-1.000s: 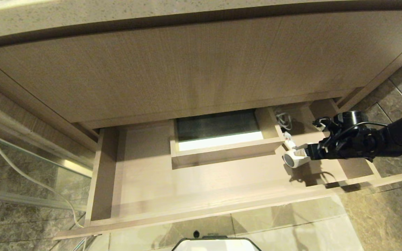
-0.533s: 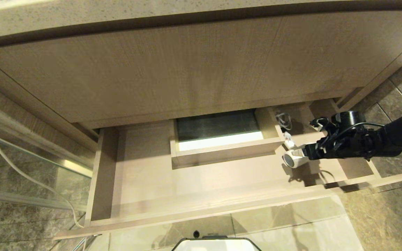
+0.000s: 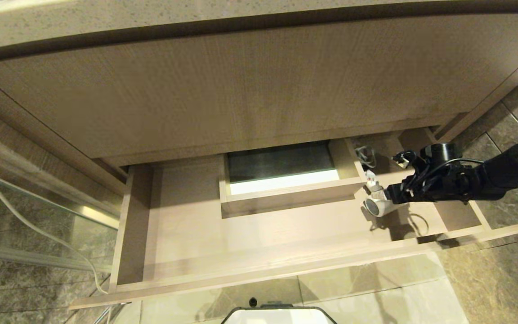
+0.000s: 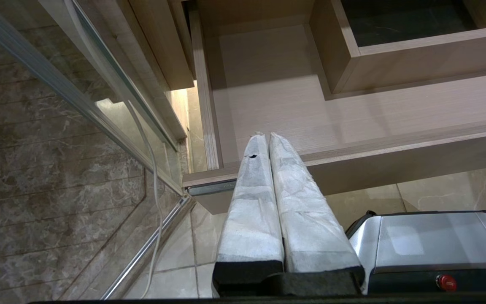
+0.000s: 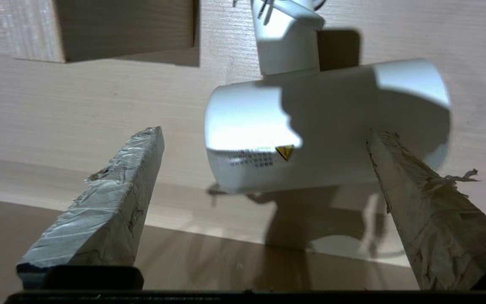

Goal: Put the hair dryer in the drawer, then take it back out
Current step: Take the hairdryer out

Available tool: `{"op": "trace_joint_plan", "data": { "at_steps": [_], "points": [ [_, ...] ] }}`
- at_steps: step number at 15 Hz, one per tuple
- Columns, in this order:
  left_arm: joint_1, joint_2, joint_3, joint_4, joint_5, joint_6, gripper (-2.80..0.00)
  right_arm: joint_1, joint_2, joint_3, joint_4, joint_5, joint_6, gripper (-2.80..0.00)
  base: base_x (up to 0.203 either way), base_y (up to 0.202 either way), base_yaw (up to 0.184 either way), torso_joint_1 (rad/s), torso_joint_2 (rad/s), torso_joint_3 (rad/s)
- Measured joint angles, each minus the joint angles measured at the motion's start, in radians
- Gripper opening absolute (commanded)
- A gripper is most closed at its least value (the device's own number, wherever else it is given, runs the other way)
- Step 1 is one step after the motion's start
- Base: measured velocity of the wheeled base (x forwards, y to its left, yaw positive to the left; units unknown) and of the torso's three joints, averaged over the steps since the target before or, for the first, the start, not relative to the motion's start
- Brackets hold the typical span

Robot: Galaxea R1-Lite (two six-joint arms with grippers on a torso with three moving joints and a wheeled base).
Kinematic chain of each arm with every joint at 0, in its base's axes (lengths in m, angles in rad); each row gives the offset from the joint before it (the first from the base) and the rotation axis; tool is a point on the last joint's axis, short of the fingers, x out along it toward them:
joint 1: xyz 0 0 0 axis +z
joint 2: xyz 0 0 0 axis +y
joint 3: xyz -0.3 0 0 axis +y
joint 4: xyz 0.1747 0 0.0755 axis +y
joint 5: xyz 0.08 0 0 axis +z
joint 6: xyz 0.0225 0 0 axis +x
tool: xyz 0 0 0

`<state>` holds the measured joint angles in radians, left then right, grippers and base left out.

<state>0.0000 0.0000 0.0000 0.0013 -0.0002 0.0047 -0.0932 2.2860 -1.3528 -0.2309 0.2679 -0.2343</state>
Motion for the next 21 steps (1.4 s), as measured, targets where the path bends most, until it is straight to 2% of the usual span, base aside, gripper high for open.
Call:
{"op": "trace_joint_plan", "data": {
  "at_steps": [12,21],
  "points": [
    [0.0,0.0,0.0,0.0,0.0,0.0,-2.8,0.014,0.197,-0.259,-0.025,-0.003,-0.001,0.0,0.0,0.0,0.0,0.0,0.0,0.0],
    [0.0,0.0,0.0,0.0,0.0,0.0,-2.8,0.012,0.309,-0.349,-0.115,-0.005,-0.001,0.0,0.0,0.0,0.0,0.0,0.0,0.0]
  ]
}}
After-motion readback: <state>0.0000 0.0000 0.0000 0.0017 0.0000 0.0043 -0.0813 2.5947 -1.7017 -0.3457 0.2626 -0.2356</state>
